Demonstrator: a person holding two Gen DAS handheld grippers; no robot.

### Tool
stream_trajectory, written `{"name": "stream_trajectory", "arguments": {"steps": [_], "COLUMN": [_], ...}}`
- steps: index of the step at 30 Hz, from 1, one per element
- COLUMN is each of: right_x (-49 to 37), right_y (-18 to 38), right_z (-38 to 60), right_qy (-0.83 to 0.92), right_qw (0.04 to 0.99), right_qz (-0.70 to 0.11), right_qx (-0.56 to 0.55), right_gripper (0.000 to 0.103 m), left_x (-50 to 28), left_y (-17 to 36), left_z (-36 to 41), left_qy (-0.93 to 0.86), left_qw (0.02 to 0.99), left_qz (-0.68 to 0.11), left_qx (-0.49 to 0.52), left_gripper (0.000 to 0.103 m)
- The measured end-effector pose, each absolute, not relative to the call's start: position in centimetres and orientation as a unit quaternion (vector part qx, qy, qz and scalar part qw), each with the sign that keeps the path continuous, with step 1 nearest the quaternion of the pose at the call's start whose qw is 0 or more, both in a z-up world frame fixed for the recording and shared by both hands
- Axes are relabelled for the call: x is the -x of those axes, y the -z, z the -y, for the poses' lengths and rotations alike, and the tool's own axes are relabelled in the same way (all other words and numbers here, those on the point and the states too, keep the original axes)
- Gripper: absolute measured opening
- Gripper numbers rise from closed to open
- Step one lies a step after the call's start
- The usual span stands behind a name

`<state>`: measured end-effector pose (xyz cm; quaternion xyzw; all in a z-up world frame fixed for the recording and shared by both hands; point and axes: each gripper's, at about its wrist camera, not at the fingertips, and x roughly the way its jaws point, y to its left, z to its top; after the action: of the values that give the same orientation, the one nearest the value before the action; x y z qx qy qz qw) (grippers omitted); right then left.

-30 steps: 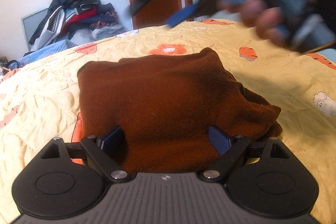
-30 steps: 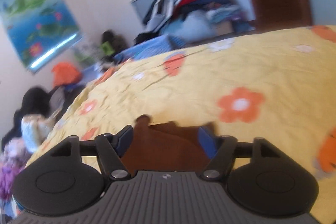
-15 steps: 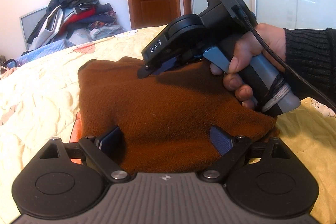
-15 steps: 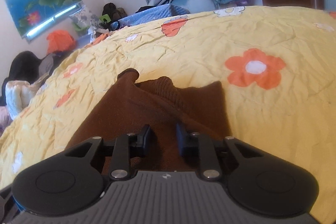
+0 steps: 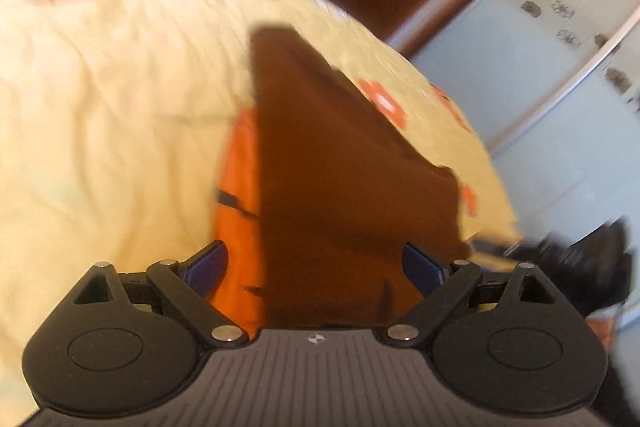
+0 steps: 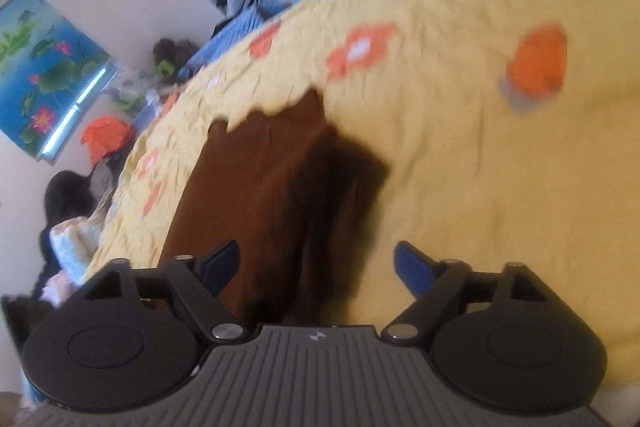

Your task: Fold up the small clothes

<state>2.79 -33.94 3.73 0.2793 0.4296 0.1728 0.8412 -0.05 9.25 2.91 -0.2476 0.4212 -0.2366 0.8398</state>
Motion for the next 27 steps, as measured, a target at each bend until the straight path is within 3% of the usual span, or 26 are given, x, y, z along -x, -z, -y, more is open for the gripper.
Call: {"name": "stream_trajectory", "arguments": {"steps": [2, 3, 4, 5, 7, 10, 12, 14, 15, 17, 19, 21, 22, 23, 25, 27], "right_x": [-2.3, -1.9, -1.5, -1.2, -0.7, 0.0, -0.6, -1.3, -1.4, -2.3, -4.7, -8.2, -10.0, -11.5, -13.3, -13.5], "right_y": [-2.4, -2.1, -2.1, -2.2, -2.9, -2.8, -2.6, -4.1, -5.4, -7.4, -8.3, -7.5, -6.6, -5.6, -4.4, -3.9], "right_z": [32.6, 31.5, 30.8, 30.2, 29.3, 29.1, 29.9, 30.6, 31.0, 31.8, 31.5, 30.3, 29.8, 29.2, 28.2, 28.9], "right_qy": [-0.205, -0.214, -0.218, -0.219, -0.221, -0.23, -0.234, -0.212, -0.196, -0.194, -0.192, -0.18, -0.174, -0.174, -0.161, -0.159], "right_qw": [0.821, 0.821, 0.823, 0.829, 0.839, 0.851, 0.84, 0.847, 0.864, 0.883, 0.882, 0.873, 0.866, 0.858, 0.87, 0.865], "right_qz": [-0.454, -0.457, -0.456, -0.453, -0.449, -0.434, -0.437, -0.432, -0.409, -0.365, -0.366, -0.4, -0.421, -0.441, -0.442, -0.447], "right_qx": [-0.278, -0.267, -0.259, -0.245, -0.215, -0.185, -0.221, -0.225, -0.22, -0.224, -0.227, -0.212, -0.208, -0.198, -0.147, -0.165], "right_gripper": [0.044, 0.038, 0.033, 0.03, 0.028, 0.022, 0.033, 0.067, 0.072, 0.075, 0.075, 0.064, 0.035, 0.016, 0.015, 0.014], "left_x": [-0.5, -0.7, -0.9, -1.0, -0.8, 0.6, 1.9, 3.6, 4.4, 6.2, 7.1, 6.3, 5.3, 4.4, 5.0, 5.7], "left_y": [-2.8, -3.0, -3.1, -3.2, -3.7, -3.8, -4.7, -6.2, -6.8, -8.1, -8.3, -7.0, -5.7, -4.1, -2.8, -3.2], "left_z": [-8.3, -7.9, -7.8, -8.1, -9.1, -8.9, -8.2, -7.5, -7.1, -5.7, -3.4, -0.8, 0.2, 0.9, 1.5, 1.5], "left_qy": [0.237, 0.224, 0.216, 0.22, 0.227, 0.219, 0.217, 0.209, 0.211, 0.218, 0.226, 0.246, 0.26, 0.267, 0.257, 0.25], "left_qw": [0.836, 0.844, 0.847, 0.841, 0.841, 0.862, 0.874, 0.893, 0.903, 0.924, 0.936, 0.921, 0.905, 0.89, 0.898, 0.899], "left_qz": [-0.434, -0.436, -0.444, -0.454, -0.455, -0.443, -0.425, -0.394, -0.372, -0.313, -0.265, -0.287, -0.319, -0.355, -0.333, -0.333], "left_qx": [0.238, 0.216, 0.198, 0.195, 0.182, 0.113, 0.085, 0.056, 0.044, 0.007, -0.056, -0.098, -0.103, -0.106, -0.127, -0.134], "left_gripper": [0.056, 0.046, 0.028, 0.019, 0.018, 0.02, 0.022, 0.034, 0.04, 0.07, 0.081, 0.081, 0.081, 0.081, 0.081, 0.081]}}
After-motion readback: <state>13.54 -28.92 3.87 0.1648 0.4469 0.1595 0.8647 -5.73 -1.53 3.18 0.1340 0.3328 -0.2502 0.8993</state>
